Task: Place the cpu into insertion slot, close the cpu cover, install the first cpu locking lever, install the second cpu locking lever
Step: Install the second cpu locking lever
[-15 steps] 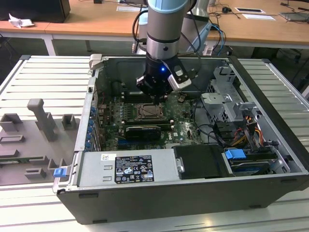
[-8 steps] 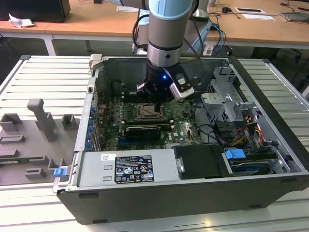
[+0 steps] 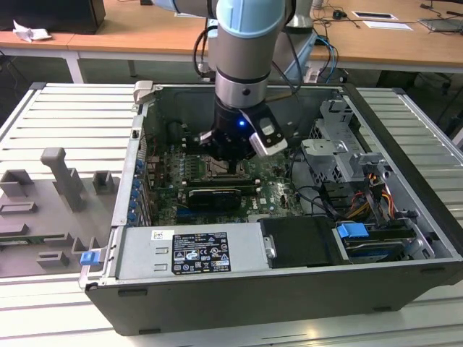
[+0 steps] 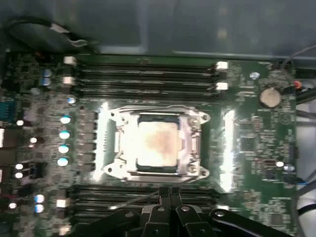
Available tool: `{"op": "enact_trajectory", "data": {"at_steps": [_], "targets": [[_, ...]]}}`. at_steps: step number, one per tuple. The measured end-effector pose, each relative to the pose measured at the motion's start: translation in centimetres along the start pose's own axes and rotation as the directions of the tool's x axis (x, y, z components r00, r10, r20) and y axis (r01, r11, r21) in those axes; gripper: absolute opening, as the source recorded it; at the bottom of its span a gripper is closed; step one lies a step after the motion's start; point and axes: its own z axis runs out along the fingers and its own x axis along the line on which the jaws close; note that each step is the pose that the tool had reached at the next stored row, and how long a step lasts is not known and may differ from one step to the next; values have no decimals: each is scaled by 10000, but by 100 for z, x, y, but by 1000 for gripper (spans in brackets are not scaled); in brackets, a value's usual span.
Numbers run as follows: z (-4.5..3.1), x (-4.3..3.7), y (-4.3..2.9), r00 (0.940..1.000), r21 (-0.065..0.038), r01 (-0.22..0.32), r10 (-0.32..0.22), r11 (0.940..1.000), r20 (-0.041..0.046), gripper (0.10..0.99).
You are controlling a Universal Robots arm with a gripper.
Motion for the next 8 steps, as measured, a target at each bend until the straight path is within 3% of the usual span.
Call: {"op": "enact_trajectory", "data": {"at_steps": [5,8], "targets": [[29,222,5,10000,-3,1,-1,10000,1,106],[83,235,0,9999,-33,129,-129,9999,-10,106]]}}
